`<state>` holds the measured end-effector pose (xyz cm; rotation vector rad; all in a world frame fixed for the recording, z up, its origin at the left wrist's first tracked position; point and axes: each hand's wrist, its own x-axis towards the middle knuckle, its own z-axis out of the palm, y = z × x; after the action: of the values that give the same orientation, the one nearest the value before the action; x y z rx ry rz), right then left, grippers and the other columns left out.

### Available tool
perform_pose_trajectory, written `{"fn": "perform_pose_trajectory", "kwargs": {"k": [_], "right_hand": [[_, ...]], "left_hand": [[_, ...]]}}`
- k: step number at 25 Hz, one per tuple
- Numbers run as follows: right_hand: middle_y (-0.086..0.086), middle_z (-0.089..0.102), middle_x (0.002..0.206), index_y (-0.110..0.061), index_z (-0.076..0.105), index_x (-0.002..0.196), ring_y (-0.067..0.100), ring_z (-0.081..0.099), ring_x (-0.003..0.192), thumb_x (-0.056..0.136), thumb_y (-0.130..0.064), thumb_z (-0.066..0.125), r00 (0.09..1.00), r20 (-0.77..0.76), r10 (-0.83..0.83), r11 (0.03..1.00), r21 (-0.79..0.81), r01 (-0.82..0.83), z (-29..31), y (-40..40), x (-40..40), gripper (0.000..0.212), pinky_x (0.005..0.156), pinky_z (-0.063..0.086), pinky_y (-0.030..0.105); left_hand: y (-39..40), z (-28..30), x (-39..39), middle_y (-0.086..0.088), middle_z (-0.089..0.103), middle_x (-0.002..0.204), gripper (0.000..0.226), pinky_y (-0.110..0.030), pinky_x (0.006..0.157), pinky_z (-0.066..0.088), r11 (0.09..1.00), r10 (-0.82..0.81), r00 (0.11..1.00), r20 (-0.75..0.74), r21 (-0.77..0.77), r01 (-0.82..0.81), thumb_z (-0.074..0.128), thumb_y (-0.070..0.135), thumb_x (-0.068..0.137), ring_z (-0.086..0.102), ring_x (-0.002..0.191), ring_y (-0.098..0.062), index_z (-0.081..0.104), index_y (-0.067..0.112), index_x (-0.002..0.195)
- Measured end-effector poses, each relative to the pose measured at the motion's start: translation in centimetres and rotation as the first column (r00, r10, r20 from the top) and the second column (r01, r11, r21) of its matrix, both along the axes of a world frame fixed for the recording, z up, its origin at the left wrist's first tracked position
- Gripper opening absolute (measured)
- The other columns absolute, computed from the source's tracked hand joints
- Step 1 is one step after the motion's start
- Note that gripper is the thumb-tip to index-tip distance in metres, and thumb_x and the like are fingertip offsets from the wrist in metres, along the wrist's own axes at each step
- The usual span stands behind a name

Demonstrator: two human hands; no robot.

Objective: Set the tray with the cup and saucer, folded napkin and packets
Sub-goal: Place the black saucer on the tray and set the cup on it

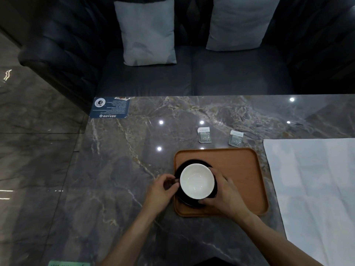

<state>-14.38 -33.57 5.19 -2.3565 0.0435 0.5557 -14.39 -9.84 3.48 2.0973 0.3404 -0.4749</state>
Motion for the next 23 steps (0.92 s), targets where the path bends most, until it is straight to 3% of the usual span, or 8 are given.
{"fn": "perform_pose_trajectory", "kwargs": {"k": [17,20,23], "right_hand": [[-0.016,0.048,0.14,-0.046,0.026,0.14,0.023,0.043,0.124,0.056,-0.051,0.081,0.999,-0.016,0.05,0.998,-0.027,-0.051,0.1,-0.1,0.4,0.101,0.09,0.045,0.038],[-0.014,0.051,0.14,-0.041,0.028,0.144,0.021,0.047,0.123,0.055,-0.05,0.082,0.998,0.002,0.055,0.998,-0.027,-0.055,0.2,-0.1,0.1,0.104,0.095,0.045,0.038],[-0.009,0.056,0.136,-0.032,0.037,0.143,0.018,0.053,0.122,0.058,-0.05,0.081,0.998,0.037,0.042,0.999,-0.029,-0.041,0.3,-0.7,-0.4,0.097,0.097,0.046,0.038]], "left_hand": [[-0.6,-0.1,-0.9,0.012,0.065,0.104,0.017,-0.034,0.089,0.054,0.996,0.06,0.998,0.004,-0.07,-0.06,0.069,0.036,0.087,0.061,0.097,-0.003,0.06,0.035,0.102],[-0.7,-0.2,-1.6,0.009,0.065,0.109,0.029,-0.028,0.089,0.05,0.992,0.09,0.996,0.01,-0.085,-0.089,0.07,0.029,0.087,0.061,0.101,-0.005,0.057,0.029,0.113],[-0.8,-0.4,-2.9,0.011,0.064,0.107,0.029,-0.013,0.077,0.044,0.986,0.14,0.99,0.0,-0.088,-0.14,0.071,0.024,0.087,0.059,0.096,0.004,0.056,0.03,0.111]]}}
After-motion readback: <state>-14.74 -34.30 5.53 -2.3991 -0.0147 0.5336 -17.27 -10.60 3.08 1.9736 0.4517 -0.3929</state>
